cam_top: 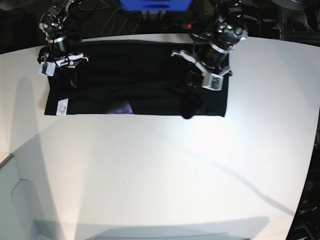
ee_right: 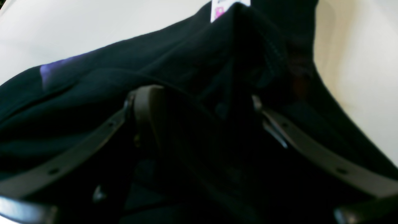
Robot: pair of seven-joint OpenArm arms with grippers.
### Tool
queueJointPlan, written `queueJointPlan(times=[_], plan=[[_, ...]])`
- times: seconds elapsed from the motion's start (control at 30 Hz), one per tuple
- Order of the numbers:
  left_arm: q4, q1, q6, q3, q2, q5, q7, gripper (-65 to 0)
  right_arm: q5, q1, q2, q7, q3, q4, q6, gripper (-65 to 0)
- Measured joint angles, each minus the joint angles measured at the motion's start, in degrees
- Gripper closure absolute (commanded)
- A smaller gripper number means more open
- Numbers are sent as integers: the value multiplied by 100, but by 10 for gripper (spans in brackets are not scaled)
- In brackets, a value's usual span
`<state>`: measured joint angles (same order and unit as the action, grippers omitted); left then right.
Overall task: Fold the T-shirt properly
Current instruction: 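Lift the strip end with the left gripper and fold it toward the right gripper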
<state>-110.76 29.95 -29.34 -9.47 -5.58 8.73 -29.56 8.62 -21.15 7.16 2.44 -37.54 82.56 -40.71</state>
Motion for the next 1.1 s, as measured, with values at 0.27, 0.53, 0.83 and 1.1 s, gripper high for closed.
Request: queueJointPlan(times=[0.27, 0.53, 0.83, 1.1], plan=[[20, -225, 20, 636, 13, -461, -24, -1, 0, 0, 0, 0, 0, 0, 0, -344], [380, -463, 35, 1058, 52, -507, -24, -1, 2, -2, 2, 0, 0, 0, 0, -344], [627, -474, 37, 1088, 46, -511, -26, -5, 2, 0, 0, 0, 0, 4, 0, -344], [623, -474, 39, 1259, 68, -505, -26, -313, 2, 0, 0, 0, 7, 4, 0, -344]])
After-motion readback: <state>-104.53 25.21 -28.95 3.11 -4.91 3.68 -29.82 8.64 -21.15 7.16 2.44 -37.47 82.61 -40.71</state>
